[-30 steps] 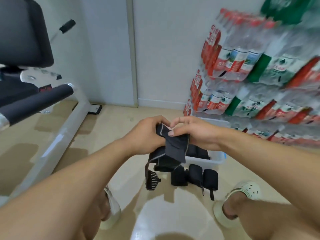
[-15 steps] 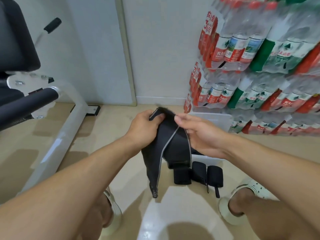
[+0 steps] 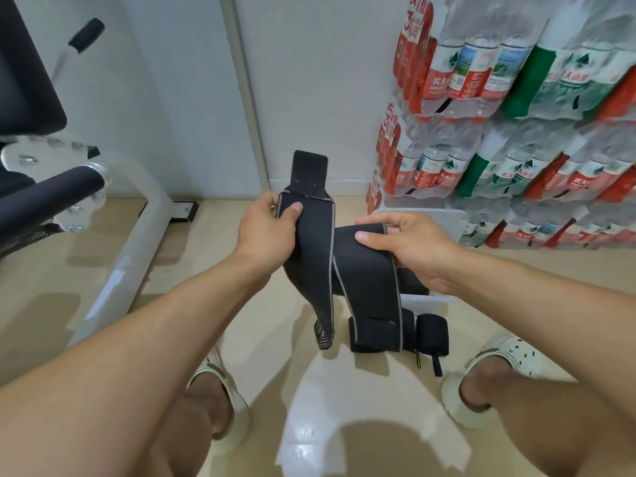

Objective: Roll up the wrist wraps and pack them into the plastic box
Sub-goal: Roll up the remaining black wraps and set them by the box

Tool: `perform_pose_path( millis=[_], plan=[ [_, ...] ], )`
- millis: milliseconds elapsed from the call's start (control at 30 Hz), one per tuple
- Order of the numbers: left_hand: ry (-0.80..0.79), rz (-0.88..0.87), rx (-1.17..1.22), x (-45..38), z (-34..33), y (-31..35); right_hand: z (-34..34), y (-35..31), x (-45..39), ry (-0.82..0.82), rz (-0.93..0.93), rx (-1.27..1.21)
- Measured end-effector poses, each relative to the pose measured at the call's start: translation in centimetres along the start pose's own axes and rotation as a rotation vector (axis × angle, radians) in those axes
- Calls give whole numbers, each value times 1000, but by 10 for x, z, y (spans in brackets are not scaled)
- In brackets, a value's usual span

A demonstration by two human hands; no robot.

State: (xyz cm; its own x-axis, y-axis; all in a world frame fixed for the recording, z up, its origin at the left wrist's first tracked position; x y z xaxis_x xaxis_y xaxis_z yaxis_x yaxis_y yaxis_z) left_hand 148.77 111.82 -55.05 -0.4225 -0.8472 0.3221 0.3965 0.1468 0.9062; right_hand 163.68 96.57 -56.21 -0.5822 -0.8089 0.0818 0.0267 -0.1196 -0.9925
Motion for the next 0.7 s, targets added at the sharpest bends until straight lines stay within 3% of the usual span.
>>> perform_pose_path(
  millis=[367,533,700],
  plan=[
    [52,-19,-164,-8,7,-9,8,-15,-6,241,46,-119],
    [-59,57,-135,-11,-1,-19,1,-23,-6,139,-9,-443],
    [-194,40,-63,-3,-6,-13,0,-22,-3,16,-5,-310]
  ],
)
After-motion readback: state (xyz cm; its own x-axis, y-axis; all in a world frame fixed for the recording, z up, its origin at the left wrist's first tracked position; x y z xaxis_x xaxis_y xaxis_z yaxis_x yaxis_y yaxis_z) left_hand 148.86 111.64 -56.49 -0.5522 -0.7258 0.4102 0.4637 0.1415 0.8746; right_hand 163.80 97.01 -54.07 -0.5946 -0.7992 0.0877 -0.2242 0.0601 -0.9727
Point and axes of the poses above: each hand's wrist, its own x-axis away from the middle knuckle, its own z-axis out of the back of the hand, y = z × x, the point moved 3 cm from there along -x, towards the middle knuckle, and after that the axes turned 13 degrees about z, right-handed, at the moved point
